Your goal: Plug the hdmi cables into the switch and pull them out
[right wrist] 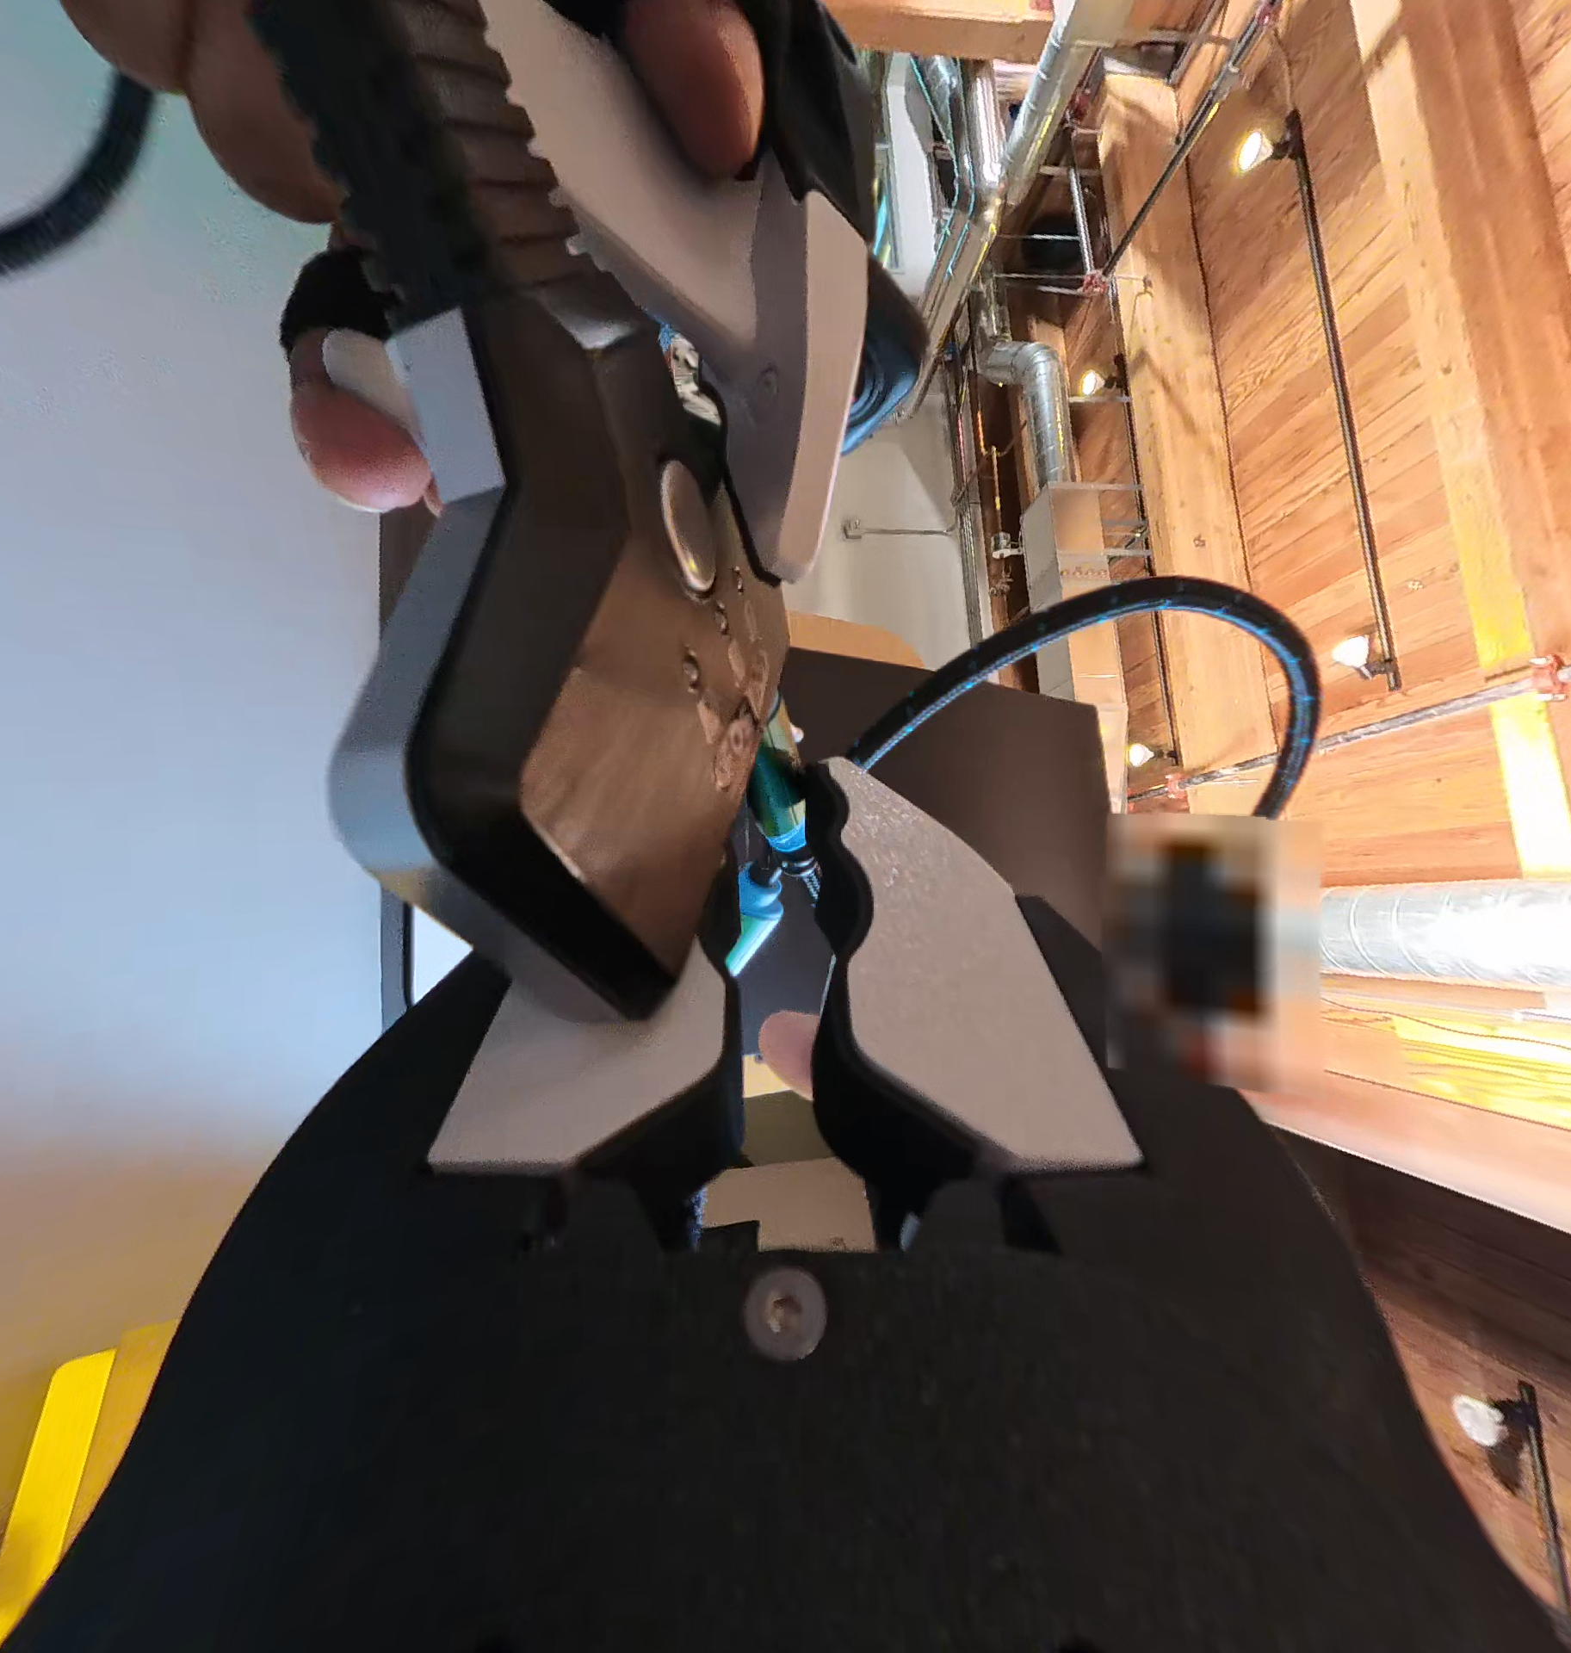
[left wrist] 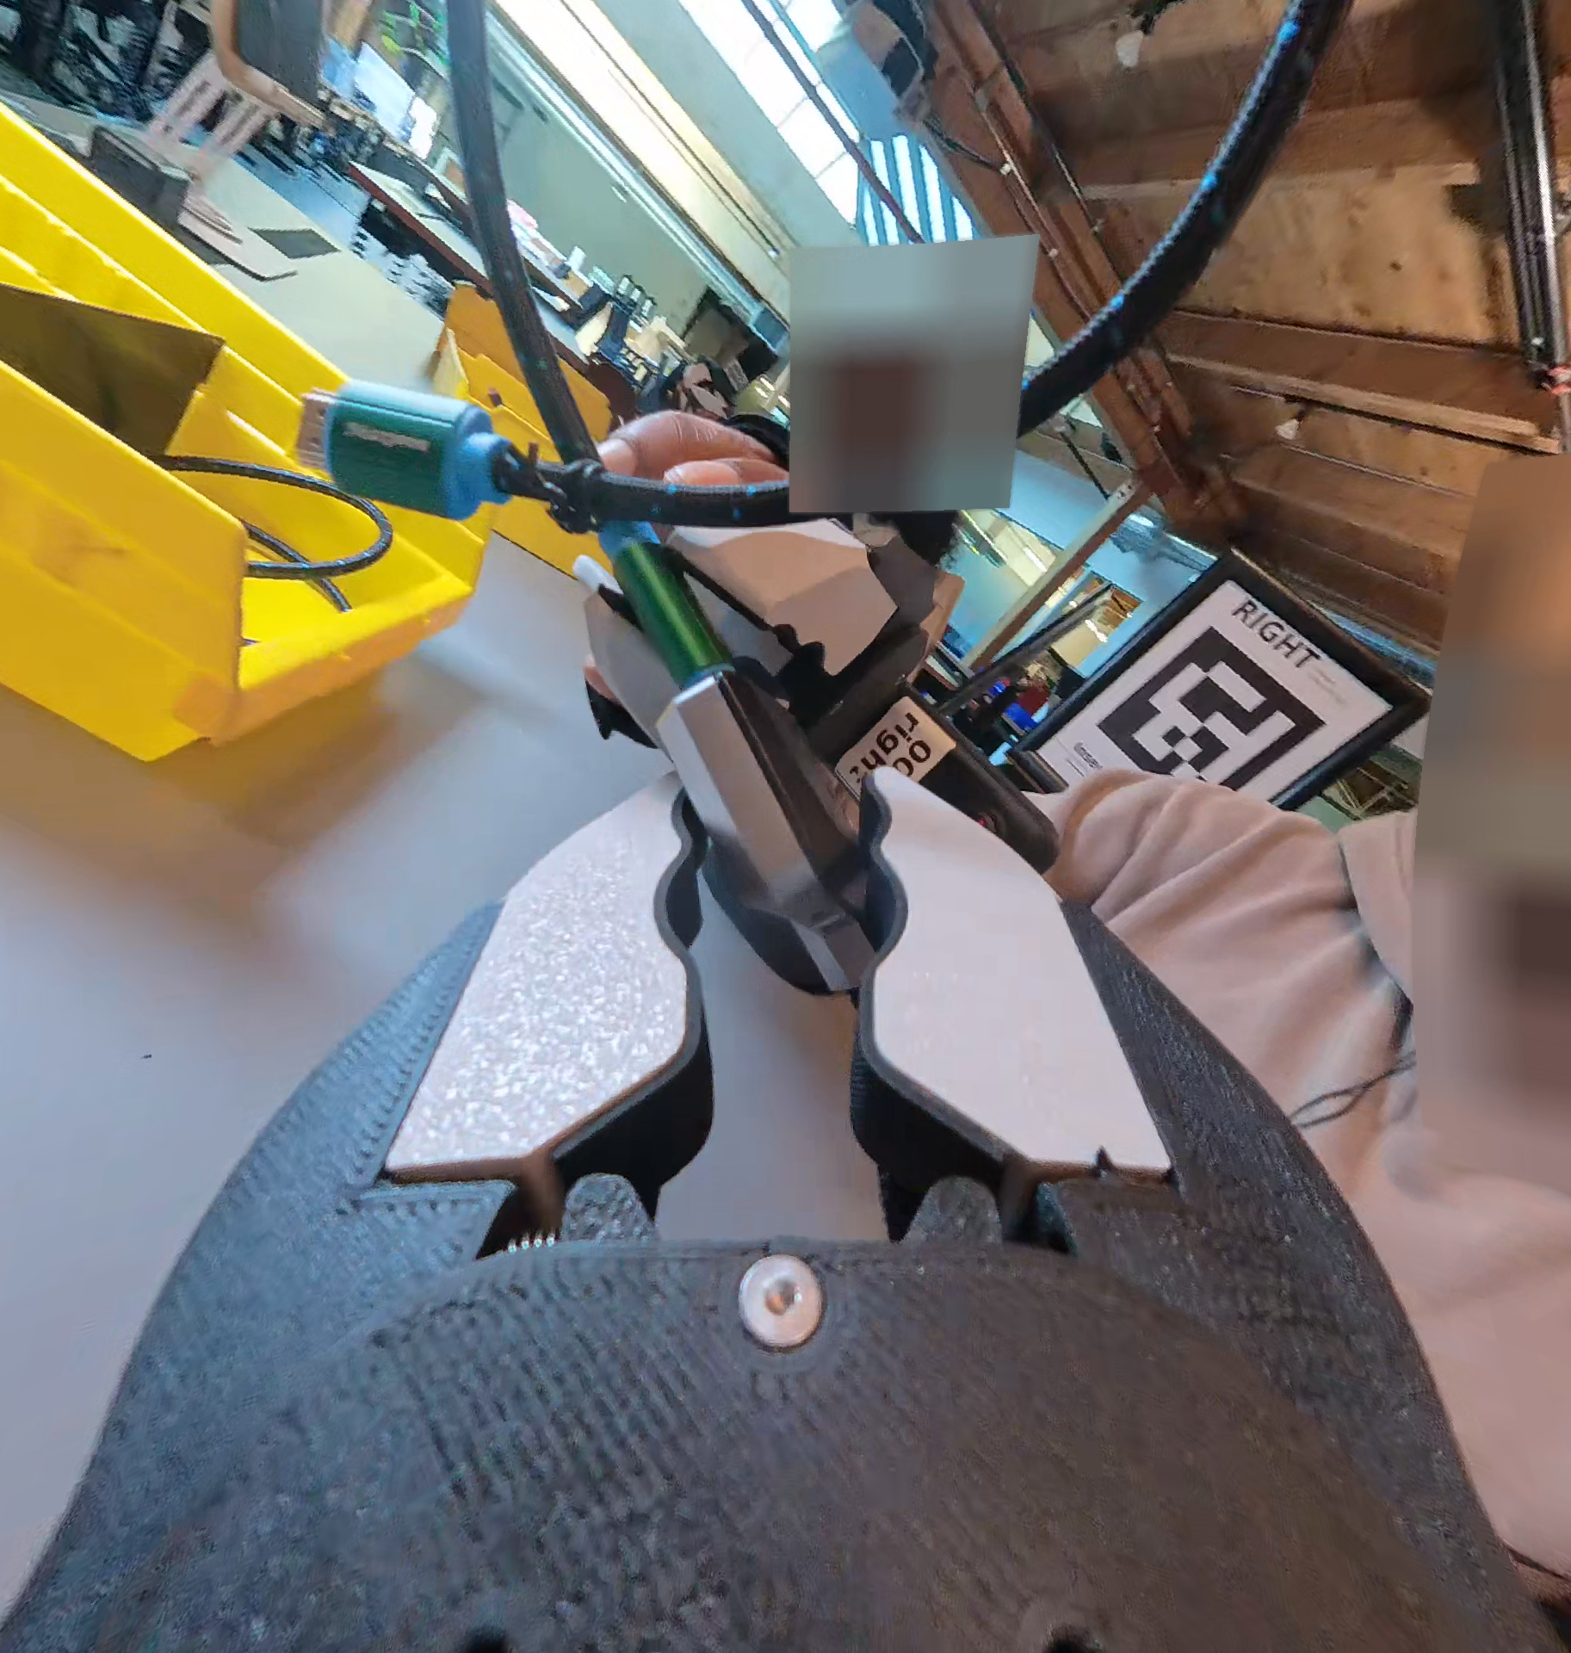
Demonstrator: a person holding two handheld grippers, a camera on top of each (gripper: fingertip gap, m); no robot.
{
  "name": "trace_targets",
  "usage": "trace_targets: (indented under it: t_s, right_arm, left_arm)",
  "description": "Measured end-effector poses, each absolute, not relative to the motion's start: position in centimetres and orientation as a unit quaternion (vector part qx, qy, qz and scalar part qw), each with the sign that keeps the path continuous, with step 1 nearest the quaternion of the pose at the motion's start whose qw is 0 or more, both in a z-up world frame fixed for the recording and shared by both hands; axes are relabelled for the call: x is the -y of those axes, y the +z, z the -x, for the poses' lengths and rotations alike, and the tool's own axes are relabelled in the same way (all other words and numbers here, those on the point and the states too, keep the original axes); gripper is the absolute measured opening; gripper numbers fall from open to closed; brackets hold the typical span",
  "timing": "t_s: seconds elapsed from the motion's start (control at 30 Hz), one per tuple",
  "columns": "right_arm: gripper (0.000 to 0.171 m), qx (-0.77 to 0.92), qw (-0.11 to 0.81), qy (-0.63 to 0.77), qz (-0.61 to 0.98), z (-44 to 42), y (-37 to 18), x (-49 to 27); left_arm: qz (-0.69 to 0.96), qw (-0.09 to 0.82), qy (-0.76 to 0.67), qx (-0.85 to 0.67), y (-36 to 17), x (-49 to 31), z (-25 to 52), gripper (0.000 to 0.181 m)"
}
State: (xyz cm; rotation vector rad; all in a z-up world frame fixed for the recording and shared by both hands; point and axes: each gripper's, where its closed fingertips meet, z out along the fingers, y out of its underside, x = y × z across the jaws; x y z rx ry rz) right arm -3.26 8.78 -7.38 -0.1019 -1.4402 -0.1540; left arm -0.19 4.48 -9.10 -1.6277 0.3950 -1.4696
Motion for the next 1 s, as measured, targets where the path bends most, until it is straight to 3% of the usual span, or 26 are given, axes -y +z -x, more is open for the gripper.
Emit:
trace_targets:
  t_s: [0.63,0.67,0.73,0.87,1.0]
  right_arm:
    - [0.010,0.648,0.751,-0.067,0.104,3.5,-7.9,-12.8]
    - [0.000,0.629,0.756,-0.097,0.152,2.8,-7.4,-15.0]
    - [0.000,0.613,0.754,-0.090,0.218,0.2,-6.5,-19.4]
    - [0.009,0.653,0.668,0.123,0.335,1.4,-8.4,-18.3]
    - [0.023,0.582,0.426,0.544,0.429,2.6,-6.1,-11.4]
  left_arm:
    - [0.695,0.470,-0.537,-0.090,-10.1,-7.3,1.9,0.027]
    - [0.696,0.474,-0.533,-0.086,-10.2,-7.3,2.3,0.027]
    - [0.680,0.492,-0.538,-0.076,-9.6,-6.4,4.4,0.025]
    - [0.675,0.531,-0.503,-0.097,-8.2,-6.0,5.4,0.025]
    - [0.688,0.560,-0.434,-0.155,-7.8,-6.0,3.9,0.025]
